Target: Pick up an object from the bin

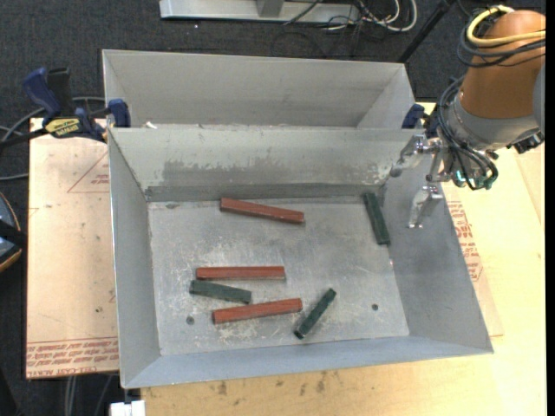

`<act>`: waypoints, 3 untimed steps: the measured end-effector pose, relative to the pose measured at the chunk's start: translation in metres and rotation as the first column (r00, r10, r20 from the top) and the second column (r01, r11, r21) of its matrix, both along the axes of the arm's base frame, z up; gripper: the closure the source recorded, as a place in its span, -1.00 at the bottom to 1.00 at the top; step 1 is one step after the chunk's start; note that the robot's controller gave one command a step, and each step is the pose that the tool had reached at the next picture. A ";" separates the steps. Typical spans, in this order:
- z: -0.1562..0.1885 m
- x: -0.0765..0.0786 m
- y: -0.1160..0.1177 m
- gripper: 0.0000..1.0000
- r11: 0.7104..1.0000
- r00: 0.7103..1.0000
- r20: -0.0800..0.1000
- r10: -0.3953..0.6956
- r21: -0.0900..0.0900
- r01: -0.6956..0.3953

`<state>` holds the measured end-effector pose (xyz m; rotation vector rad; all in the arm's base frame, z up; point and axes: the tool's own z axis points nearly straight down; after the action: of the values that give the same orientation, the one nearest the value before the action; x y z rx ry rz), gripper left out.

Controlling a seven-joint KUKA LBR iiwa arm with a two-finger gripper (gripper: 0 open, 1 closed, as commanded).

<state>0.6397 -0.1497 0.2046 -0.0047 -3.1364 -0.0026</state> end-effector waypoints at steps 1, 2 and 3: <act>0.005 0.002 0.000 -1.00 1.000 1.000 0.007 0.002 -0.001 -0.002; -0.051 0.005 0.003 -1.00 0.999 0.999 0.014 0.034 -0.003 -0.034; -0.128 0.004 0.012 -1.00 0.999 0.999 0.011 0.047 -0.002 -0.047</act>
Offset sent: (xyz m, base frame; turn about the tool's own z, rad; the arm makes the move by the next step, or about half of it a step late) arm 0.0041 0.0070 -0.1346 -0.0807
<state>0.6441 -0.1378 0.0763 0.0691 -3.1463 -0.0001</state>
